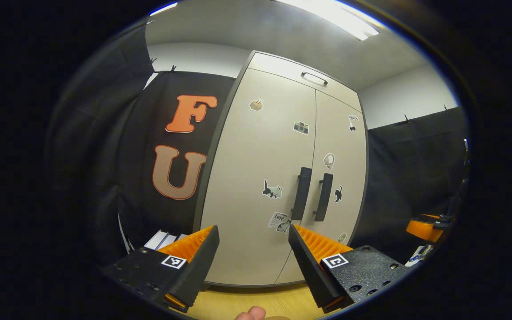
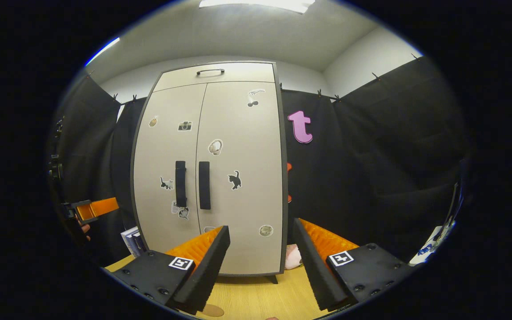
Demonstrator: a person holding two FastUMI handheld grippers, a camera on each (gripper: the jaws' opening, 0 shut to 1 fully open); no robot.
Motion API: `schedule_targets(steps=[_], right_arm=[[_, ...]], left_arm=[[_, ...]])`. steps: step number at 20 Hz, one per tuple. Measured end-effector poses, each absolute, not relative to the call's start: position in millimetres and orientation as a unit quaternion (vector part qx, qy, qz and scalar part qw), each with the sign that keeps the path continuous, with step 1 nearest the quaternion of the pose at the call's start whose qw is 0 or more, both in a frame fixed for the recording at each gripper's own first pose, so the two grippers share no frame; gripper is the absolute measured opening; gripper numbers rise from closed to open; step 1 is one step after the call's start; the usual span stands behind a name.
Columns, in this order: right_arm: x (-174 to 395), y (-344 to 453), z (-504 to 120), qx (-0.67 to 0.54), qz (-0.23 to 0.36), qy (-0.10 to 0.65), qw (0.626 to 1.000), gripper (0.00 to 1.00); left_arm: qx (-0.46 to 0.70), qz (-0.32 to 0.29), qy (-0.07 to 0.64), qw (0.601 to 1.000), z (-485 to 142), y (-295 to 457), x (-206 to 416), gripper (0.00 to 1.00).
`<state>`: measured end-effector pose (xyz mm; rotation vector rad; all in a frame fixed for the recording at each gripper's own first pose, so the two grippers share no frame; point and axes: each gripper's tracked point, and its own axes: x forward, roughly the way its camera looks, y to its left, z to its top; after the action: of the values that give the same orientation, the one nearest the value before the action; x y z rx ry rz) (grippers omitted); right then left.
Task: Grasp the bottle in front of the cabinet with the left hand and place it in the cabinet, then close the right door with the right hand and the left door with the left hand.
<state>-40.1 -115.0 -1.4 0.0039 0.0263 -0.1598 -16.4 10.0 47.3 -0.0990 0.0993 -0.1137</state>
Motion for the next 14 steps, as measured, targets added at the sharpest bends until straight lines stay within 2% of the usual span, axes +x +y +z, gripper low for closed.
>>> schedule_targets(steps=[14], right_arm=[[-38.3, -116.4, -3.1, 0.005, -0.081, 0.016, 0.997, 0.95]], left_arm=[[-0.06, -0.047, 0.055, 0.996, 40.6, 13.5, -17.6, 0.96]])
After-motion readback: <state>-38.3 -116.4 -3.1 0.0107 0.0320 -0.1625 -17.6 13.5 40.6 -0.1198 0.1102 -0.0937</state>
